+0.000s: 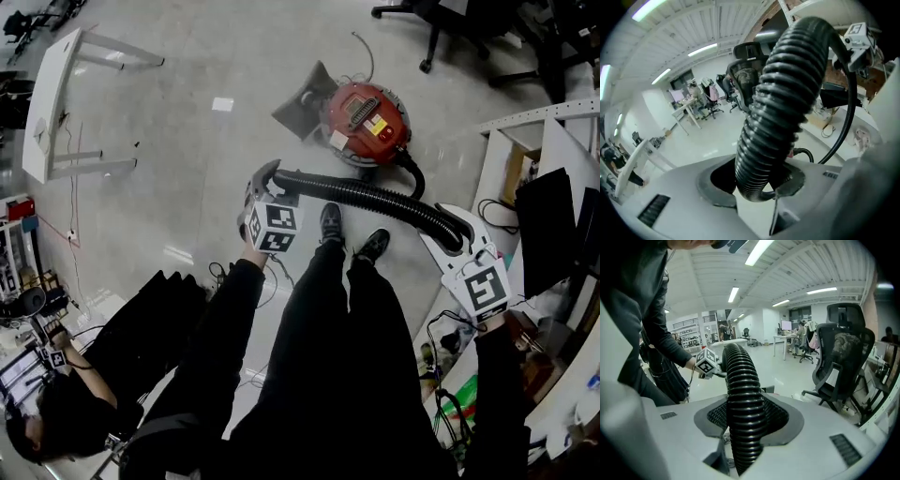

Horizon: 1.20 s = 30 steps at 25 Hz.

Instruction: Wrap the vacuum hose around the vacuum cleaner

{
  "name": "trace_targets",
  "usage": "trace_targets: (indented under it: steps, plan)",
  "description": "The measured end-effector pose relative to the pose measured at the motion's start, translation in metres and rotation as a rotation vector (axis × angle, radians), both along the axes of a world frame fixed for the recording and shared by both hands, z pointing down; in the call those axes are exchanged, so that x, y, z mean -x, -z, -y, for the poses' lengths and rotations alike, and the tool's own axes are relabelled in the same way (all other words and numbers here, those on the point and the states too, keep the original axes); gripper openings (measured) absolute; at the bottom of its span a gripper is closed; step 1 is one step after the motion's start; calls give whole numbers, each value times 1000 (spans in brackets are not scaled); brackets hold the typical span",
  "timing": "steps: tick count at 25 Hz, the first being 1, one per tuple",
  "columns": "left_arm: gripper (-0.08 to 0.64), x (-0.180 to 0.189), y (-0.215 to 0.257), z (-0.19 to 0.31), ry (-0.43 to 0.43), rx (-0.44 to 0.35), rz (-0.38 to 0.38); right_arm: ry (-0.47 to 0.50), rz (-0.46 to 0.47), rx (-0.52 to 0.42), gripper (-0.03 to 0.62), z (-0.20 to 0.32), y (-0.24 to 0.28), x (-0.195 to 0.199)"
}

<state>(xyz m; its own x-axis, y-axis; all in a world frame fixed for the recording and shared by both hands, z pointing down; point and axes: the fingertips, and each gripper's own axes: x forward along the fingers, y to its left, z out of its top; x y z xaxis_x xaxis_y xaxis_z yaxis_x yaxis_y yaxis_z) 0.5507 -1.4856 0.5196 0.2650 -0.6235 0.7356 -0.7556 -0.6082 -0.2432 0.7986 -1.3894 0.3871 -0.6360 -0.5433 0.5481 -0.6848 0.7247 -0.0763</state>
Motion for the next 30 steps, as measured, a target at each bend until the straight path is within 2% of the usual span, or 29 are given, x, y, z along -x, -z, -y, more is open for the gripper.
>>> trace_targets:
  steps: [4,7,12,16,19,22,24,26,30]
  plan:
    - [181,-6,22,64,-83,-99,76,-66,0,2,186,54,-41,-25]
    - [179,-20,13,110,-160,-120,138,-154,-61,-45,190,100,-76,-52]
    - [179,-47,-48,166,-289,-29,202,-276,-154,-70,192,161,-146,-89]
    - [178,-62,-99,200,-385,30,236,-307,-224,-38,192,185,-211,-106]
    - [179,-78,-132,219,-467,81,259,-360,-230,5,193,201,-254,-122]
    - [179,-96,-162,239,-515,133,281,-418,-263,42,201,216,-290,-143]
    - [179,-105,-182,250,-526,168,302,-484,-286,76,213,220,-312,-164]
    - [179,-108,-200,260,-525,205,319,-570,-296,99,251,217,-325,-186]
    - [179,-117,-222,281,-548,234,355,-716,-224,147,262,178,-339,-206]
